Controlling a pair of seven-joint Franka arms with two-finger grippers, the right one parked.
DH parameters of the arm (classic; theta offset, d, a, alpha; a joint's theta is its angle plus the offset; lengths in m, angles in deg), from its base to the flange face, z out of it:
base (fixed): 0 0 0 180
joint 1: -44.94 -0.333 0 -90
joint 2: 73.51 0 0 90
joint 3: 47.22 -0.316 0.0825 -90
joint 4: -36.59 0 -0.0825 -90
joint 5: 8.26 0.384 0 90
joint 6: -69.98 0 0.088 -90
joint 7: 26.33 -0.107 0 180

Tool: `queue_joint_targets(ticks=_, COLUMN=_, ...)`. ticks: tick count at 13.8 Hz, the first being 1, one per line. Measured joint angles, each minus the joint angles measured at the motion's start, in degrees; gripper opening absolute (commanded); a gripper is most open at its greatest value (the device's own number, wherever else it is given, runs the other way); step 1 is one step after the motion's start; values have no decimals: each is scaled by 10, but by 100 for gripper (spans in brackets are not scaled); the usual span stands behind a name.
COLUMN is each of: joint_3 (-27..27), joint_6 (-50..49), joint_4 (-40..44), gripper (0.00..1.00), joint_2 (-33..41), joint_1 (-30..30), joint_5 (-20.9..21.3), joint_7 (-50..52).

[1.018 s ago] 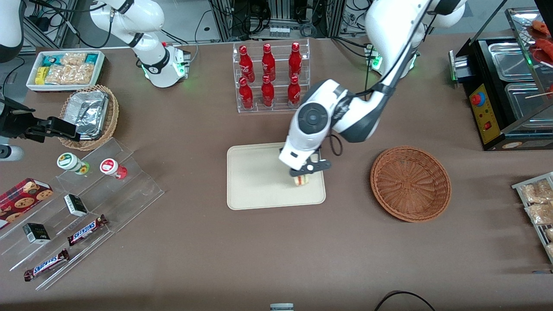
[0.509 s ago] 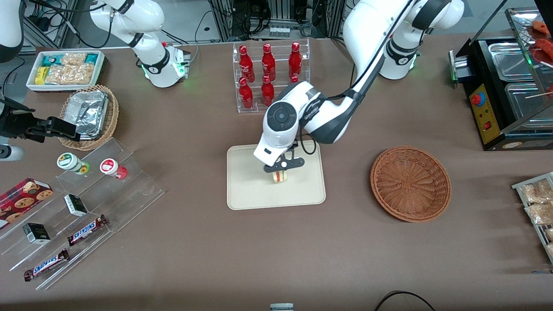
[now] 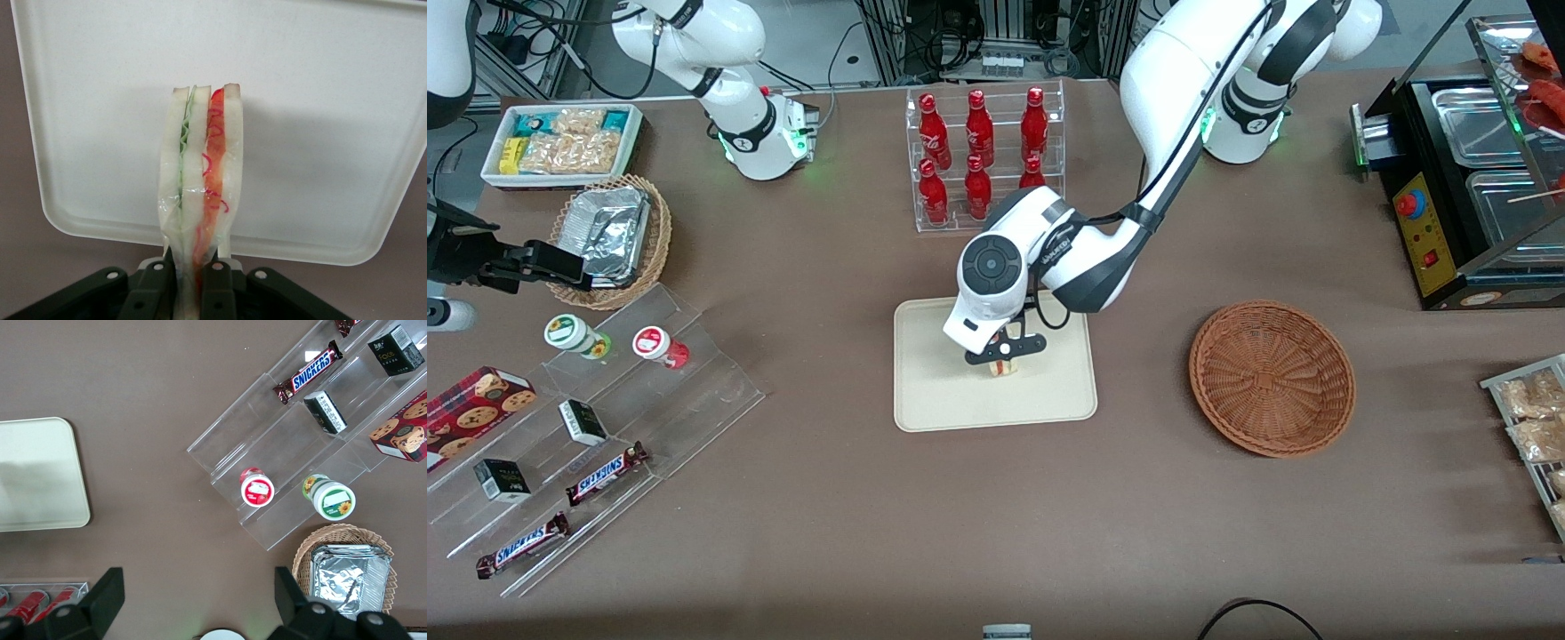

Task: Place sandwich from basket to tray
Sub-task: 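Lower the sandwich onto the tray and open the left gripper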

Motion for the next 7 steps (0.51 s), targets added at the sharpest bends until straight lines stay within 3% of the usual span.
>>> queue_joint_targets(ticks=7, joint_3=-5, joint_6=6, joint_4=31, gripper=0, joint_2=-42, joint_1=0, joint_5=4, joint_7=-1)
